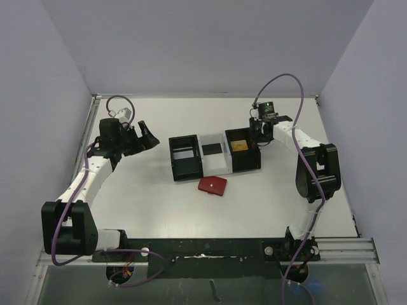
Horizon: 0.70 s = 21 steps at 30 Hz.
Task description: Take the credit cards out of the card holder
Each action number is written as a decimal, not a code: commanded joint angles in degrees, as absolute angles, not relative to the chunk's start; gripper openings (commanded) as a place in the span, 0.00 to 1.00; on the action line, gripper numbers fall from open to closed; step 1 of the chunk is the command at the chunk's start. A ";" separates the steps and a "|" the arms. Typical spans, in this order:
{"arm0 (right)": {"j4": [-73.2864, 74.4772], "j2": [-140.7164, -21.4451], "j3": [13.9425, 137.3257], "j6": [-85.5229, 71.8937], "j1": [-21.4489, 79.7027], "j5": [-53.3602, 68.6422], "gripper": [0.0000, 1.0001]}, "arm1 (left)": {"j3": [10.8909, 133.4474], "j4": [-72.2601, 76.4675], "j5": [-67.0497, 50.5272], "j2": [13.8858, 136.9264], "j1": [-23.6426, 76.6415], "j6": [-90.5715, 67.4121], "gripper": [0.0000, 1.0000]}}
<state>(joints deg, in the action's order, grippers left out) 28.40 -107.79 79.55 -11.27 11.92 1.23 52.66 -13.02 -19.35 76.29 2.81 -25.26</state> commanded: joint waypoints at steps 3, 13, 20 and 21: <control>26.15 -104.82 79.74 -23.90 13.35 -4.70 0.24 | 52.38 -8.91 -19.69 76.49 4.17 -26.80 0.90; 22.53 -100.78 74.33 -30.63 13.53 -7.23 0.18 | 51.70 -8.18 -19.41 76.90 4.48 -27.02 0.89; 22.13 -102.22 76.00 -24.44 13.42 -5.14 0.18 | 51.99 -7.56 -20.37 77.51 4.48 -26.91 0.89; 22.22 -102.49 76.36 -23.30 13.44 -5.10 0.18 | 52.03 -7.56 -20.39 77.56 4.48 -26.83 0.89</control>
